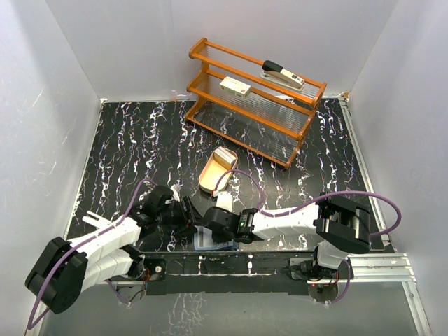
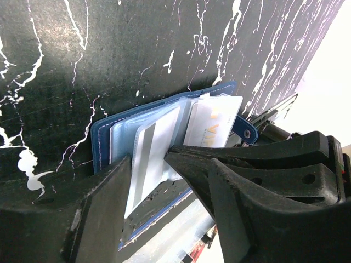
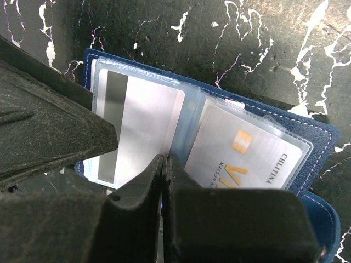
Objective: Put the credit cards into the card holder
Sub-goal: Turn over the card slot in the card holder, then move the card holder to the center of the board.
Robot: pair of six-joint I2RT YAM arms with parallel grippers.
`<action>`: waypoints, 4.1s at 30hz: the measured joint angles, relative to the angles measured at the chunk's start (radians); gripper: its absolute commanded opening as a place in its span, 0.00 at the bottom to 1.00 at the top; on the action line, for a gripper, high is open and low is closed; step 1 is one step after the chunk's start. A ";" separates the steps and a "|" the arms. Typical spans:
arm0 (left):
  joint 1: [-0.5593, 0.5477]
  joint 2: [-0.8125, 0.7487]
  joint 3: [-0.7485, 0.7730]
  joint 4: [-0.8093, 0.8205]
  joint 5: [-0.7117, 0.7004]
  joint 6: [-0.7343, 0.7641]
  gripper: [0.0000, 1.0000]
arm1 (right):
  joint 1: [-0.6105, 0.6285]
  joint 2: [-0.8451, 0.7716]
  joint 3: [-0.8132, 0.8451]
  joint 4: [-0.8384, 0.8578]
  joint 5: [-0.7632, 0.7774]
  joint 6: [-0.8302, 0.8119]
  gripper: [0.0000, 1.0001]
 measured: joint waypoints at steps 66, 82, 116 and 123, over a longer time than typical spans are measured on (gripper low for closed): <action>-0.103 0.203 0.392 -0.362 -0.161 0.181 0.42 | -0.046 -0.450 -0.031 -0.228 0.152 -0.019 0.39; -0.108 0.143 0.372 -0.411 -0.233 0.126 0.50 | -0.058 -0.436 -0.024 -0.227 0.159 -0.045 0.41; 0.034 0.145 0.210 -0.325 -0.225 0.203 0.56 | -0.451 0.309 0.642 -0.221 0.175 -0.900 0.52; 0.034 0.147 0.184 -0.231 -0.146 0.218 0.57 | -0.462 0.369 0.686 -0.222 0.216 -0.979 0.52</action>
